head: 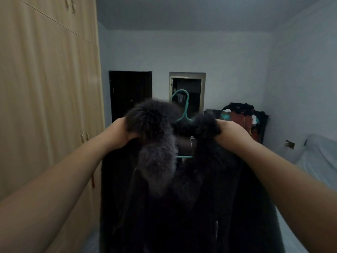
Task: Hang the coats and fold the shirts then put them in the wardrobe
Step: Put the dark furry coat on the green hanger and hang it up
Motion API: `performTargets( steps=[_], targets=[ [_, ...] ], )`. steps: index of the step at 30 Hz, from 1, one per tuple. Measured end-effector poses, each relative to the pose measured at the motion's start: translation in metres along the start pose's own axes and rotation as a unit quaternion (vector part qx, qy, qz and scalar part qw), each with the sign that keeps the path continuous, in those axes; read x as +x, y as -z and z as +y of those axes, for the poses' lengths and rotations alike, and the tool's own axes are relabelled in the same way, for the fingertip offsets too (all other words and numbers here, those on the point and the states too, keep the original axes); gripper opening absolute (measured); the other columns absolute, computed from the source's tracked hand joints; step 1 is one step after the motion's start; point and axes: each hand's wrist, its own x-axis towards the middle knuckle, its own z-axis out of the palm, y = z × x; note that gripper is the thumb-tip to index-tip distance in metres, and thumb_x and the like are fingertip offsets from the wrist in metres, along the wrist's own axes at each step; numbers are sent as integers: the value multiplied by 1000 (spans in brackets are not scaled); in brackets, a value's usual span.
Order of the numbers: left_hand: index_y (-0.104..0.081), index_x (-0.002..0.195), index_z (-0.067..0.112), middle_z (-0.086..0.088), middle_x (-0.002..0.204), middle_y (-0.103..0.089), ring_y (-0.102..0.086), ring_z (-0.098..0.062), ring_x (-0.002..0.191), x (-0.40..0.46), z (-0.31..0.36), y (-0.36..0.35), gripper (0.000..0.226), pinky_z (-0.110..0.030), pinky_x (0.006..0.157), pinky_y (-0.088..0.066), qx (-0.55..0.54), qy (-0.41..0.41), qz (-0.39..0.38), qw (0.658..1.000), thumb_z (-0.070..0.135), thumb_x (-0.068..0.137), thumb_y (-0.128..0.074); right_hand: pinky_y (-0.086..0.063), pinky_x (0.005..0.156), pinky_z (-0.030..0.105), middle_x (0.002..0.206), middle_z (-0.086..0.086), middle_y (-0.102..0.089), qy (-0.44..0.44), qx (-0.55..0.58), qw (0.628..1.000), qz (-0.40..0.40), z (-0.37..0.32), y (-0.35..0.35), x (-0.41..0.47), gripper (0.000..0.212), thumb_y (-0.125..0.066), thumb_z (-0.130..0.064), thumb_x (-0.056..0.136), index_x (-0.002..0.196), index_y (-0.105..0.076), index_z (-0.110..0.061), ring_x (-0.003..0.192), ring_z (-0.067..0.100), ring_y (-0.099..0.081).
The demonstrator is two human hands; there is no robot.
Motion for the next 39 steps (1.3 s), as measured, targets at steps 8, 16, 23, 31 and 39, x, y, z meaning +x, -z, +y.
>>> performTargets(
  steps=[8, 16, 23, 31, 39],
  targets=[
    [-53, 116, 37, 8, 118, -59, -59, -14, 107, 10, 36, -20, 37, -33, 91, -51, -53, 9, 21, 998, 45, 83, -68, -54, 77, 43, 98, 4, -71, -44, 7, 997, 67, 2, 0, -11, 18, -47, -32, 94, 107, -59, -33, 87, 31, -65],
    [-31, 139, 49, 12, 137, -50, -50, -14, 123, 14, 49, -13, 76, -38, 103, -44, -50, 32, -111, 992, 51, 74, -71, -45, 69, 37, 92, 1, -66, -46, 13, 996, 69, 10, 3, -21, 17, -33, -44, 86, 89, -50, -40, 87, 34, -65],
    [-37, 144, 33, 7, 127, -62, -59, -12, 117, 4, 52, -39, 62, -29, 96, -49, -45, -18, -39, 998, 26, 91, -67, -41, 68, 33, 106, 6, -70, -19, -29, 999, 35, -6, -18, -39, 41, -38, -42, 96, 135, -47, -36, 91, 33, -66],
    [-55, 127, 19, 9, 113, -57, -56, -5, 106, -4, 73, -60, 42, -18, 99, -44, -64, -154, 68, 984, 14, 88, -70, -45, 68, 35, 104, 8, -70, -51, -8, 998, 25, 7, -22, -41, 33, -45, -29, 98, 131, -50, -27, 91, 33, -67],
    [-45, 128, 15, -3, 118, -65, -67, -24, 104, 4, 70, 2, 42, -37, 87, -53, -384, 70, -174, 904, -7, 93, -50, -54, 81, 42, 117, 0, -67, -76, -2, 996, 40, 18, -18, -47, 48, -31, -48, 89, 131, -50, -36, 101, 31, -66]
  ],
)
